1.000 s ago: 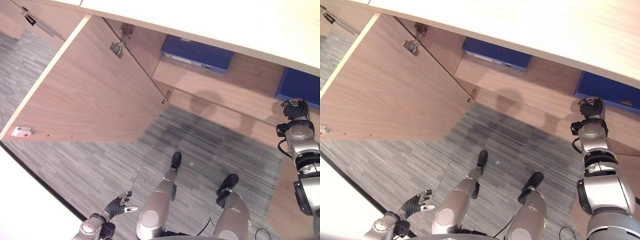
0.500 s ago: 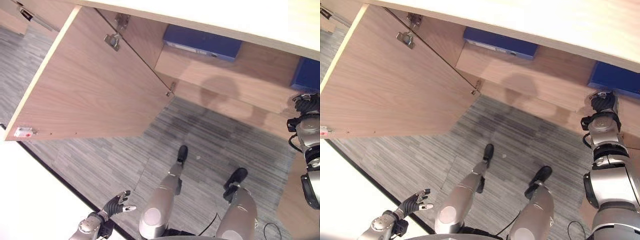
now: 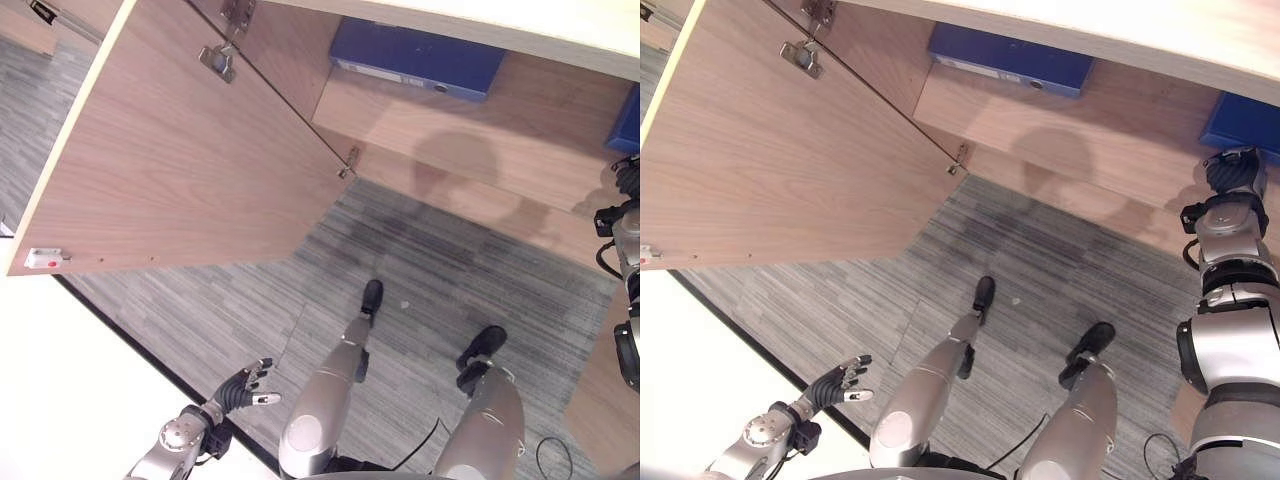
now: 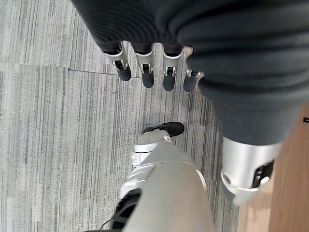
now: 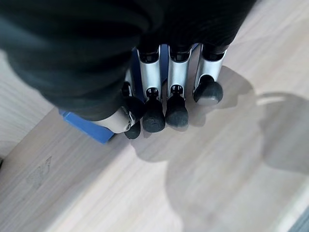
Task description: Put the empty folder in the office cabinet
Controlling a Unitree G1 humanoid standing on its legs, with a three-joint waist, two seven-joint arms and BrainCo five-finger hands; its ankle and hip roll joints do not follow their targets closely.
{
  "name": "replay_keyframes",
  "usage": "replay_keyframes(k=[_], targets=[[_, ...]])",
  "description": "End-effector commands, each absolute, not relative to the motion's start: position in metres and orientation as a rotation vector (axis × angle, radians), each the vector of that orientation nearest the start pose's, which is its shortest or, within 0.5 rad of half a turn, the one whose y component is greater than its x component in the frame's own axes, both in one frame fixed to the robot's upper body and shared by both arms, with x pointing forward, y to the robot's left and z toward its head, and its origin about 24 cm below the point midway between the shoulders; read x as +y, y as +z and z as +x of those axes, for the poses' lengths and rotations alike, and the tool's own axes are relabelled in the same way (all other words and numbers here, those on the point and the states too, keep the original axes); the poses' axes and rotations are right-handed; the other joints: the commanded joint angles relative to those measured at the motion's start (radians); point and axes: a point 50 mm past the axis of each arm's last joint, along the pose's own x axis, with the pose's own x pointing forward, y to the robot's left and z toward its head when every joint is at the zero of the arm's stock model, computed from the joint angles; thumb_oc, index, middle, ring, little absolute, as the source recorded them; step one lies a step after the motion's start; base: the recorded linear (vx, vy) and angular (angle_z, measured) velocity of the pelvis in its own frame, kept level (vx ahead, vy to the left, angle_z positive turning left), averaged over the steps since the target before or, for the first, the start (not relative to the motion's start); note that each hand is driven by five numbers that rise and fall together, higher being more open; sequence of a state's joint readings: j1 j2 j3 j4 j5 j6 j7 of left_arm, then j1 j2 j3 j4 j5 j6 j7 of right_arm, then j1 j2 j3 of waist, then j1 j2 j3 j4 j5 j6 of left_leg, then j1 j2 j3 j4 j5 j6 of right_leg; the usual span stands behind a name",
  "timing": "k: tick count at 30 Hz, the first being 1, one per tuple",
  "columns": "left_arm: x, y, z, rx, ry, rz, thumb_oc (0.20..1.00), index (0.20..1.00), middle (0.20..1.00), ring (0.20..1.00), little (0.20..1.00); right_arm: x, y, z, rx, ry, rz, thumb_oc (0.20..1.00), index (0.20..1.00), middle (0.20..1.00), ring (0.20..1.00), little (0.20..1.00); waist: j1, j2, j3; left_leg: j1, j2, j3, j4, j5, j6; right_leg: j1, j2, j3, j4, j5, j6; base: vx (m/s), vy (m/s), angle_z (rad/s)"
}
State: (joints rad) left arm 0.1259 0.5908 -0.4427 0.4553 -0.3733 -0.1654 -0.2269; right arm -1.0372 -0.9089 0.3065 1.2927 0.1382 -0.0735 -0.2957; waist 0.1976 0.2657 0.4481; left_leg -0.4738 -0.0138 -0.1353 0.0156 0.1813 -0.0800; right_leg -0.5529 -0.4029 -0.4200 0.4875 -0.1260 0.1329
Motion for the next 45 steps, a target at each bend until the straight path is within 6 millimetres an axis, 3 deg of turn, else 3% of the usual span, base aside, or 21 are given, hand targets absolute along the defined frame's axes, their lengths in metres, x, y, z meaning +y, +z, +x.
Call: replay_keyframes(k=[1, 4, 11, 17, 31, 34, 35, 37, 38, 40, 41, 45], targets=[[0.228, -0.07, 0.164, 0.611, -0.43, 0.215, 1.0, 1.0, 1.0, 1.0, 1.0, -0.425, 0.262, 0.315, -0.018, -0.912, -0.762, 0.2, 0.2, 0.2, 0.2, 0.2, -0.002, 0.053, 0.051, 0.027, 0.029, -0.011, -0.047, -0.092, -0.022, -0.038, 0.007, 0.07, 0.025, -0.003, 0.078, 0.01, -0.016, 0.09], [0.229, -0.068, 0.164, 0.608, -0.439, 0.217, 1.0, 1.0, 1.0, 1.0, 1.0, -0.428, 0.275, 0.311, -0.043, -0.936, -0.765, 0.2, 0.2, 0.2, 0.2, 0.2, 0.002, 0.055, 0.049, 0.025, 0.03, -0.013, -0.052, -0.091, -0.023, -0.048, 0.005, 0.072, 0.03, -0.005, 0.078, 0.02, -0.008, 0.01], [0.235, -0.063, 0.161, 0.613, -0.458, 0.217, 1.0, 1.0, 1.0, 1.0, 1.0, -0.431, 0.33, 0.298, -0.149, -1.004, -0.804, 0.2, 0.2, 0.2, 0.2, 0.2, 0.008, 0.059, 0.042, 0.018, 0.03, -0.016, -0.082, -0.078, -0.024, -0.09, -0.001, 0.082, 0.049, -0.008, 0.083, 0.02, -0.003, -0.05], [0.238, -0.059, 0.16, 0.614, -0.47, 0.209, 1.0, 1.0, 1.0, 1.0, 1.0, -0.425, 0.366, 0.292, -0.225, -1.036, -0.825, 0.2, 0.2, 0.2, 0.2, 0.2, 0.008, 0.055, 0.033, 0.019, 0.028, -0.018, -0.092, -0.078, -0.026, -0.1, 0.001, 0.081, 0.054, -0.009, 0.081, 0.01, -0.002, 0.04], [0.253, -0.057, 0.16, 0.625, -0.401, 0.196, 1.0, 1.0, 1.0, 1.0, 1.0, -0.421, 0.374, 0.293, -0.251, -1.027, -0.807, 0.2, 0.2, 0.2, 0.2, 0.2, -0.002, 0.028, 0.024, 0.036, 0.028, -0.024, -0.091, -0.084, -0.028, -0.063, 0.007, 0.073, 0.037, -0.003, 0.078, 0.0, 0.002, 0.01], [0.255, -0.063, 0.159, 0.642, -0.359, 0.187, 1.0, 1.0, 1.0, 1.0, 1.0, -0.402, 0.359, 0.314, -0.303, -0.927, -0.751, 0.2, 0.2, 0.2, 0.2, 0.2, -0.008, 0.011, 0.02, 0.047, 0.035, -0.02, -0.089, -0.085, -0.03, -0.041, 0.014, 0.069, 0.028, 0.002, 0.079, -0.04, 0.017, 0.0], [0.256, -0.065, 0.158, 0.647, -0.344, 0.187, 1.0, 1.0, 1.0, 1.0, 1.0, -0.394, 0.351, 0.322, -0.323, -0.884, -0.728, 0.2, 0.2, 0.2, 0.2, 0.2, -0.007, 0.005, 0.023, 0.037, 0.037, -0.019, -0.078, -0.064, -0.027, -0.039, 0.017, 0.057, 0.011, 0.042, 0.066, -0.11, 0.05, -0.01], [0.259, -0.067, 0.157, 0.658, -0.33, 0.195, 1.0, 1.0, 1.0, 1.0, 1.0, -0.388, 0.342, 0.327, -0.342, -0.85, -0.705, 0.2, 0.2, 0.2, 0.2, 0.2, -0.005, -0.006, 0.018, 0.042, 0.04, -0.019, -0.078, -0.066, -0.027, -0.027, 0.021, 0.052, 0.0, 0.047, 0.066, -0.05, 0.029, -0.07], [0.257, -0.073, 0.157, 0.666, -0.299, 0.183, 1.0, 1.0, 1.0, 1.0, 1.0, -0.375, 0.327, 0.336, -0.388, -0.78, -0.645, 0.2, 0.2, 0.2, 0.2, 0.2, -0.014, -0.023, 0.009, 0.048, 0.045, -0.018, -0.069, -0.073, -0.025, -0.007, 0.027, 0.047, -0.019, 0.058, 0.065, 0.01, 0.002, -0.04], [0.259, -0.074, 0.158, 0.671, -0.284, 0.184, 1.0, 1.0, 1.0, 1.0, 1.0, -0.372, 0.311, 0.338, -0.384, -0.75, -0.625, 0.2, 0.2, 0.2, 0.2, 0.2, -0.012, -0.04, 0.001, 0.055, 0.048, -0.018, -0.064, -0.078, -0.025, 0.013, 0.03, 0.041, -0.033, 0.064, 0.065, 0.02, 0.005, 0.0], [0.255, -0.076, 0.161, 0.661, -0.245, 0.14, 1.0, 1.0, 1.0, 1.0, 1.0, -0.359, 0.281, 0.344, -0.387, -0.68, -0.57, 0.2, 0.2, 0.2, 0.2, 0.2, -0.025, -0.064, -0.007, 0.07, 0.053, -0.016, -0.054, -0.088, -0.023, 0.044, 0.038, 0.037, -0.057, 0.074, 0.065, 0.05, 0.021, 0.0], [0.257, -0.08, 0.16, 0.654, -0.176, 0.089, 1.0, 1.0, 1.0, 1.0, 1.0, -0.335, 0.199, 0.34, -0.294, -0.527, -0.526, 0.2, 0.2, 0.2, 0.2, 0.2, -0.037, -0.126, -0.039, 0.124, 0.07, -0.009, -0.049, -0.102, -0.022, 0.131, 0.058, 0.022, -0.112, 0.096, 0.065, 0.07, 0.039, -0.09]])
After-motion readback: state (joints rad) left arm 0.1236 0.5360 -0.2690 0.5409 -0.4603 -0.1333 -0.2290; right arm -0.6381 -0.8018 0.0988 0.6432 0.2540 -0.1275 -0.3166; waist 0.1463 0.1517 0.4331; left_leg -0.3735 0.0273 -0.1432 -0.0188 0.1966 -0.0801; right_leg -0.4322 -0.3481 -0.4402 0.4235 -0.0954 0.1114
